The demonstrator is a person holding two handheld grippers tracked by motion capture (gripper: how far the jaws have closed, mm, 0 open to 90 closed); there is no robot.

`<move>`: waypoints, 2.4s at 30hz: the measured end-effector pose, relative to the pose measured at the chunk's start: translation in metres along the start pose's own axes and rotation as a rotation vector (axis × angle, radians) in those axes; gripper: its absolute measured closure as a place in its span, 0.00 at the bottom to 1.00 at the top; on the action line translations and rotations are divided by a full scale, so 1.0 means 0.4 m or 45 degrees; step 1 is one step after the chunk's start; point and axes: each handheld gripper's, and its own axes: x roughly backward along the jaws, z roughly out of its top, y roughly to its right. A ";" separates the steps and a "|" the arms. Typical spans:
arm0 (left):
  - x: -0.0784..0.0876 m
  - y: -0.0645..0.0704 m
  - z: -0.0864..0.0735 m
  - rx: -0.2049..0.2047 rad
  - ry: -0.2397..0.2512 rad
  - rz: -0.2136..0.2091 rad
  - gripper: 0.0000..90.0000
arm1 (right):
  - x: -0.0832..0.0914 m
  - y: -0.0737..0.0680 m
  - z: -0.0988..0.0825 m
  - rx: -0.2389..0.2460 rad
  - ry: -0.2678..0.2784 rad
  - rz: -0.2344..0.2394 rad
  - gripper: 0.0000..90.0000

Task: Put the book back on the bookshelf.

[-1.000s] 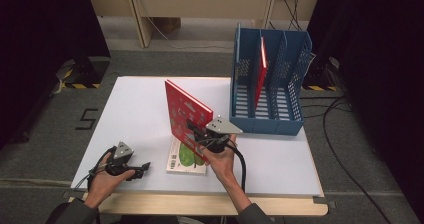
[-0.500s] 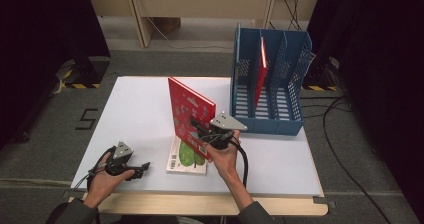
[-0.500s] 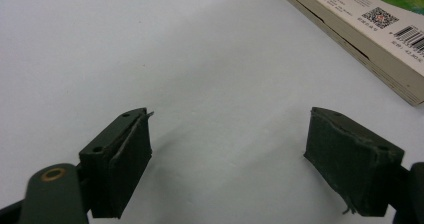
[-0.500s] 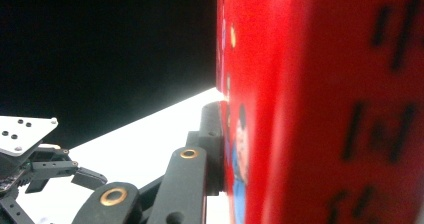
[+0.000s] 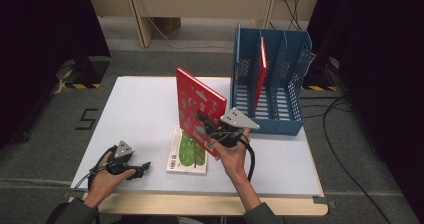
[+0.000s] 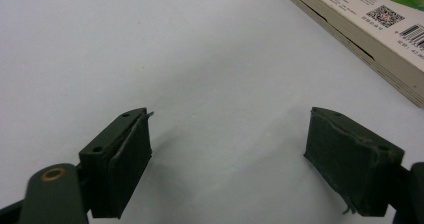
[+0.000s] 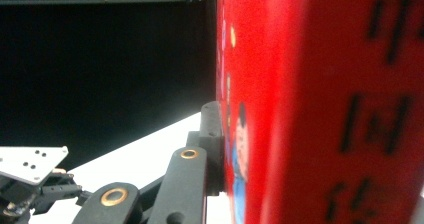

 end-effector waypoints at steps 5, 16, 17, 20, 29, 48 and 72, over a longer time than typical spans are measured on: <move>-0.001 -0.005 0.002 0.004 0.003 0.006 0.19 | 0.031 0.005 0.019 -0.009 0.002 -0.019 0.88; -0.001 -0.014 0.002 0.017 0.000 0.020 0.19 | 0.114 0.035 0.052 -0.009 0.039 -0.066 0.88; -0.002 -0.014 0.002 0.017 -0.001 0.020 0.19 | 0.123 0.040 0.055 -0.008 0.047 -0.072 0.88; 0.000 -0.015 0.001 0.024 0.002 0.018 0.19 | 0.151 0.049 0.066 0.005 0.048 -0.101 0.88; 0.001 -0.025 0.002 0.028 -0.001 0.021 0.19 | 0.242 0.080 0.101 0.006 0.079 -0.168 0.88; 0.001 -0.027 0.002 0.033 -0.001 0.023 0.19 | 0.378 0.176 0.149 0.004 0.143 -0.386 0.88; 0.005 -0.034 -0.001 0.049 0.005 0.028 0.19 | 0.303 0.341 0.194 0.000 0.093 -0.680 0.88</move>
